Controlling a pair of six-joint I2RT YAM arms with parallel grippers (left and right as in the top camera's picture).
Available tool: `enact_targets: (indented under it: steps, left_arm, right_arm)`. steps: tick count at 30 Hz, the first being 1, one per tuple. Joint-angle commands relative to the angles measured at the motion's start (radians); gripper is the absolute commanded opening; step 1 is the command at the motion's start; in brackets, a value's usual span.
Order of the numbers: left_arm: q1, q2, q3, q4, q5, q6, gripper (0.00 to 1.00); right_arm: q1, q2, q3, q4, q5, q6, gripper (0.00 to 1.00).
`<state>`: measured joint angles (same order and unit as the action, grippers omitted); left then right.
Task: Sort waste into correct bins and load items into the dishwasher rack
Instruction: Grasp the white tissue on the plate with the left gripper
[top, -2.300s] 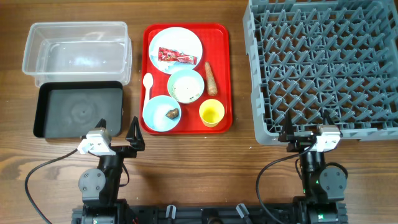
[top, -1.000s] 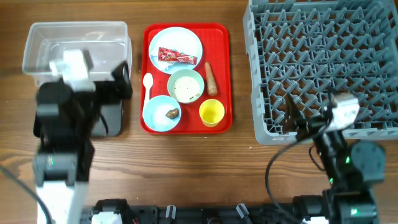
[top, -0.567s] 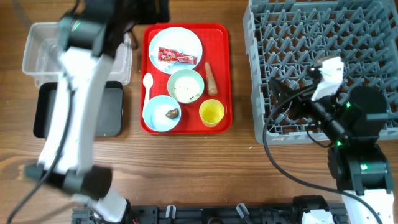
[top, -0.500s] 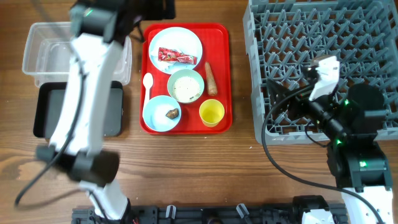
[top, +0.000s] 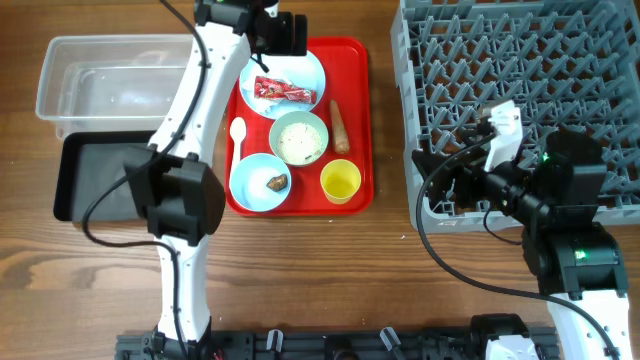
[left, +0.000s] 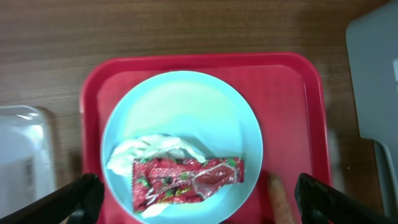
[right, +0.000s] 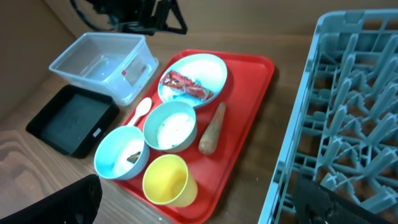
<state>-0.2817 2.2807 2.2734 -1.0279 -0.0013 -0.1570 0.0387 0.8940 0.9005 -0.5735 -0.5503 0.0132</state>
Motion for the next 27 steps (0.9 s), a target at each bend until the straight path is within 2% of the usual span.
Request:
enact_targets:
  steps: [1, 8, 21, 24, 27]
  left_arm:
    - [-0.006, 0.072, 0.029, 0.014, 0.027, -0.104, 1.00]
    - [-0.006, 0.175, 0.029, 0.014, -0.011, -0.245, 1.00]
    - [-0.009, 0.284, 0.029, -0.010, -0.011, -0.248, 0.98]
    - [-0.010, 0.301, 0.019, -0.013, -0.011, -0.248, 0.92]
    - [-0.009, 0.308, -0.002, -0.011, -0.011, -0.248, 0.77]
  right_arm:
    - [0.001, 0.014, 0.023, -0.016, -0.015, -0.012, 1.00]
    - [0.001, 0.059, 0.023, -0.042, -0.012, -0.012, 1.00]
    - [0.001, 0.121, 0.023, -0.045, -0.012, -0.011, 1.00]
    - [0.001, 0.123, 0.023, -0.045, -0.012, -0.011, 1.00]
    - [0.001, 0.124, 0.023, -0.045, -0.012, -0.010, 1.00]
